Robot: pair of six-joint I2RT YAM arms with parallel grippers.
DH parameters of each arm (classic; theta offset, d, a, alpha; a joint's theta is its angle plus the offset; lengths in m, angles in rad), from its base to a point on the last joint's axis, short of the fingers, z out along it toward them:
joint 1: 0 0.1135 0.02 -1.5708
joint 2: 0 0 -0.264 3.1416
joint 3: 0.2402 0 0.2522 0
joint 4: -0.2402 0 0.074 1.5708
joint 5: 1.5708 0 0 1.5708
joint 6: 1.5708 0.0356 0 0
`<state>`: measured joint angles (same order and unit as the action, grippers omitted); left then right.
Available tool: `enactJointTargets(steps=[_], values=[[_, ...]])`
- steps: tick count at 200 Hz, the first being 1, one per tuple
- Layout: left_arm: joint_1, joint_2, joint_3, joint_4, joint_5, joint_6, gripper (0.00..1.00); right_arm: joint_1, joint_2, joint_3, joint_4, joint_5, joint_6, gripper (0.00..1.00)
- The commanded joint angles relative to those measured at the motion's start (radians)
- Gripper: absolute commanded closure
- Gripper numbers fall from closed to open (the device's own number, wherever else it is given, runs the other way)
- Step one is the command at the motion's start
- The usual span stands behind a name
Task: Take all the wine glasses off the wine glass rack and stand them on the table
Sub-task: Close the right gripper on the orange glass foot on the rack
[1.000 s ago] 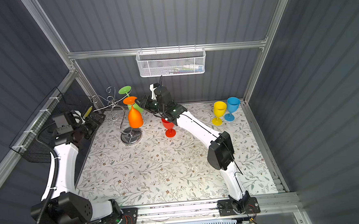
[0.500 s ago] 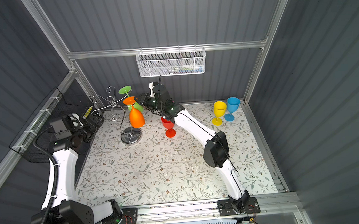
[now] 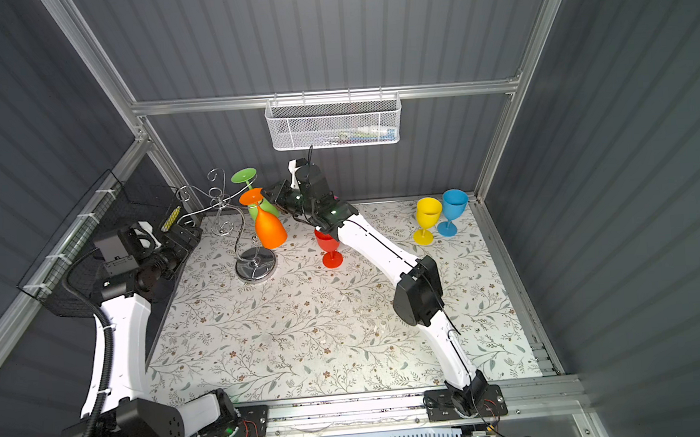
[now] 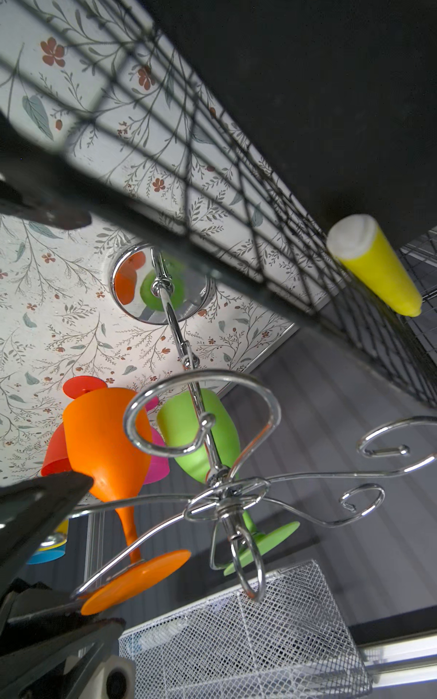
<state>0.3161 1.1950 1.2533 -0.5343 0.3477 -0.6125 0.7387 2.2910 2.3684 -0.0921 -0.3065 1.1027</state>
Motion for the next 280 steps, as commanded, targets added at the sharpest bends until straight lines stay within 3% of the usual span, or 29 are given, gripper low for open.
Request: enactJointTargets(steps=[1, 115, 280], values=[[0.009, -0.022, -0.002, -0.015, 0.026, 0.008, 0.00, 0.008, 0.030, 0.041, 0.000, 0.009, 0.003, 0.83], [0.009, -0.036, 0.006, -0.030, 0.028, 0.014, 0.00, 0.026, 0.005, 0.046, -0.013, 0.047, -0.038, 0.94], [0.009, -0.061, -0.005, -0.044, 0.029, 0.017, 0.00, 0.024, -0.231, -0.290, 0.131, 0.121, -0.061, 0.96]])
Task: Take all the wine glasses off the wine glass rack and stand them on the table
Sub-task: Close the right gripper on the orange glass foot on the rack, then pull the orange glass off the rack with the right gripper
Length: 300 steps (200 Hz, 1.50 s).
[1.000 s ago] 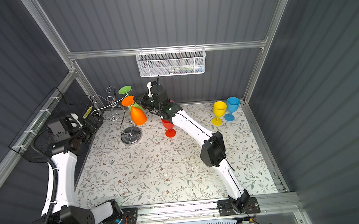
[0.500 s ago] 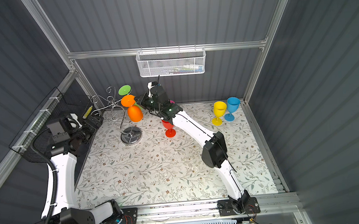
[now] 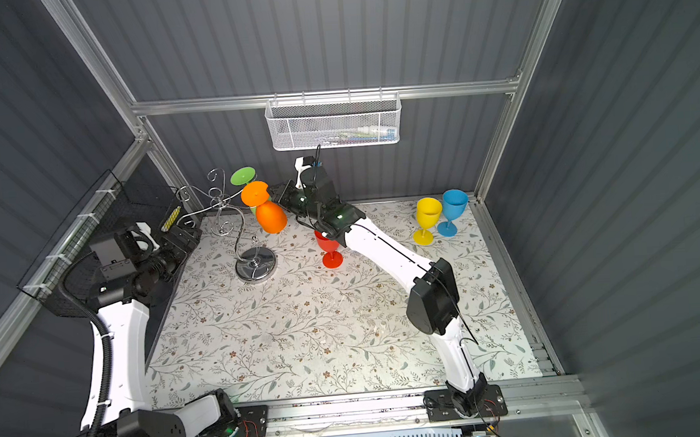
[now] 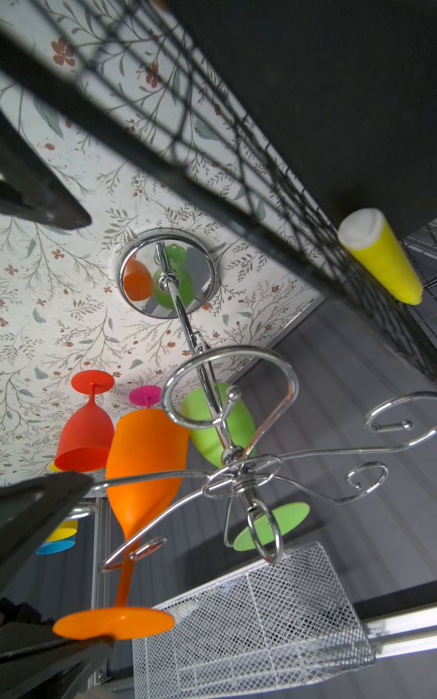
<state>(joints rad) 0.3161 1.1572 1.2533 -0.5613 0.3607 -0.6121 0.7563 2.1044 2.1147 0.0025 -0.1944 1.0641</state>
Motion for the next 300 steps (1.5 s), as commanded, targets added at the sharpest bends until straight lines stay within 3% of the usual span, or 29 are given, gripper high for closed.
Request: enactJointTargets(steps=[1, 85, 237, 300], values=[[0.009, -0.024, -0.005, -0.017, 0.016, 0.017, 0.00, 0.007, -0.044, -0.036, 0.037, 0.009, -0.023, 0.96], [0.009, -0.030, -0.033, 0.005, 0.030, 0.003, 0.00, 0.044, -0.090, -0.109, 0.045, 0.006, -0.031, 0.98], [0.009, -0.068, -0.052, -0.004, 0.075, 0.014, 0.00, 0.063, 0.141, 0.243, -0.061, 0.019, -0.035, 0.98], [0.009, -0.125, -0.098, -0.019, 0.104, 0.025, 0.00, 0.037, 0.166, 0.258, -0.028, 0.050, 0.005, 0.98]])
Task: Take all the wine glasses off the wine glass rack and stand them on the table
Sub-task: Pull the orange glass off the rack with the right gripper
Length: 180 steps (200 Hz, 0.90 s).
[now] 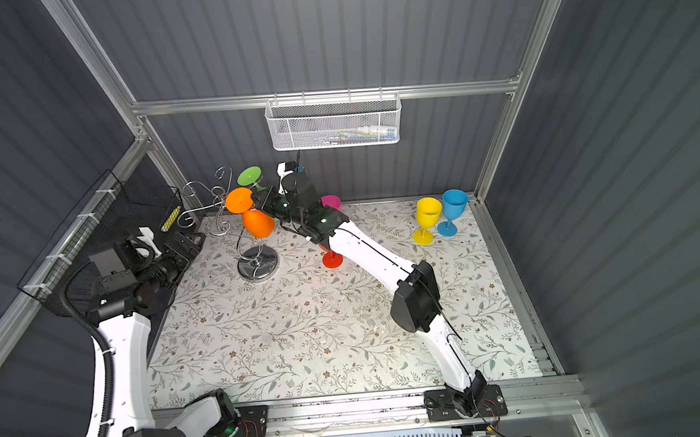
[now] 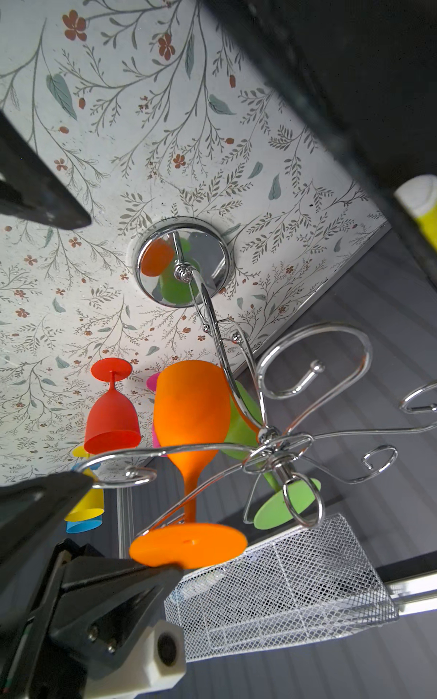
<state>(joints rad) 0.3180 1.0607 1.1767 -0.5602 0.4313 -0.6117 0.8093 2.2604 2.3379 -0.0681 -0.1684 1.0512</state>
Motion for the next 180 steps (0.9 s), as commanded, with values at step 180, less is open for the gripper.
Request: enactJointTargets(steps=[180], values=[[0.007, -0.139, -0.070, -0.123, 0.088, 0.085, 0.00, -0.131, -0.299, -0.435, 0.261, 0.015, 0.044, 0.99]])
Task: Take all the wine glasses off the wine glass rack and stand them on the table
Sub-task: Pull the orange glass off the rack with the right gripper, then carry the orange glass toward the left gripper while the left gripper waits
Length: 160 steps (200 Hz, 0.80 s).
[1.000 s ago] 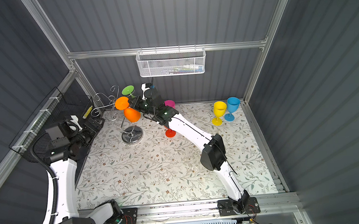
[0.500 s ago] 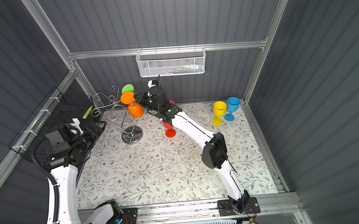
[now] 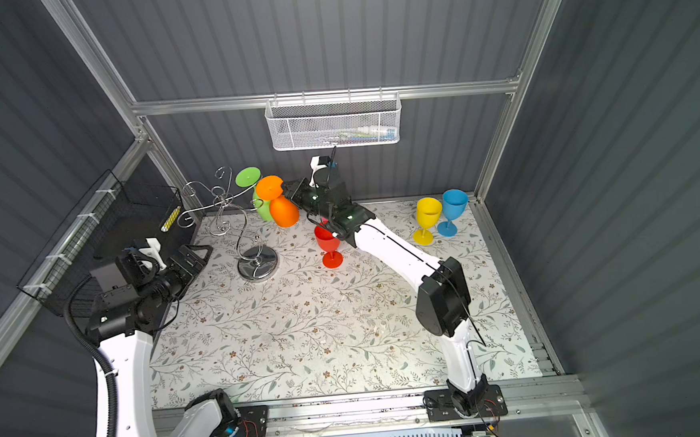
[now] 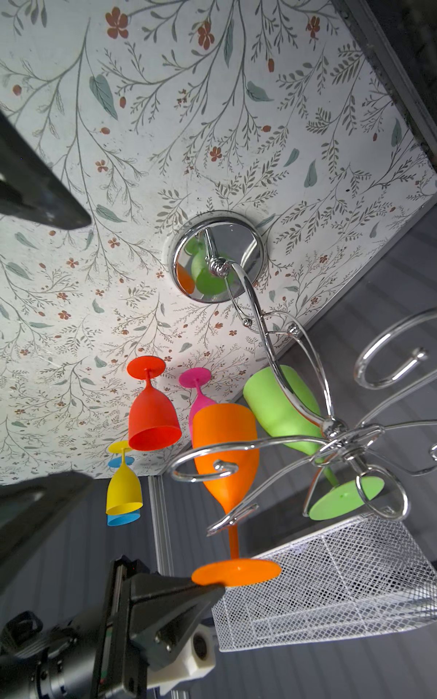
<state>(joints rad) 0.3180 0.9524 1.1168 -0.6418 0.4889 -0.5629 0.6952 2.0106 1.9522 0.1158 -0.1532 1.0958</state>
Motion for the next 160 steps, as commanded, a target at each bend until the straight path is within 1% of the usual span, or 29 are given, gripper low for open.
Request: enactJointTargets(steps=[1, 29, 90, 143, 160], values=[[0.007, -0.031, -0.011, -0.043, 0.030, 0.036, 0.00, -0.018, -0.051, -0.053, 0.078, 0.000, -0.001, 0.99], [0.007, -0.039, -0.018, -0.066, 0.043, 0.039, 0.00, -0.037, -0.120, -0.142, 0.122, -0.005, -0.011, 0.99], [0.007, -0.081, -0.041, -0.134, 0.049, 0.032, 0.00, -0.052, -0.302, -0.345, 0.161, -0.014, -0.090, 0.99], [0.007, -0.116, -0.091, -0.150, 0.084, 0.001, 0.00, -0.050, -0.468, -0.515, 0.154, -0.053, -0.167, 1.00], [0.006, -0.117, -0.104, -0.158, 0.096, -0.006, 0.00, -0.047, -0.529, -0.573, 0.127, -0.047, -0.213, 1.00]])
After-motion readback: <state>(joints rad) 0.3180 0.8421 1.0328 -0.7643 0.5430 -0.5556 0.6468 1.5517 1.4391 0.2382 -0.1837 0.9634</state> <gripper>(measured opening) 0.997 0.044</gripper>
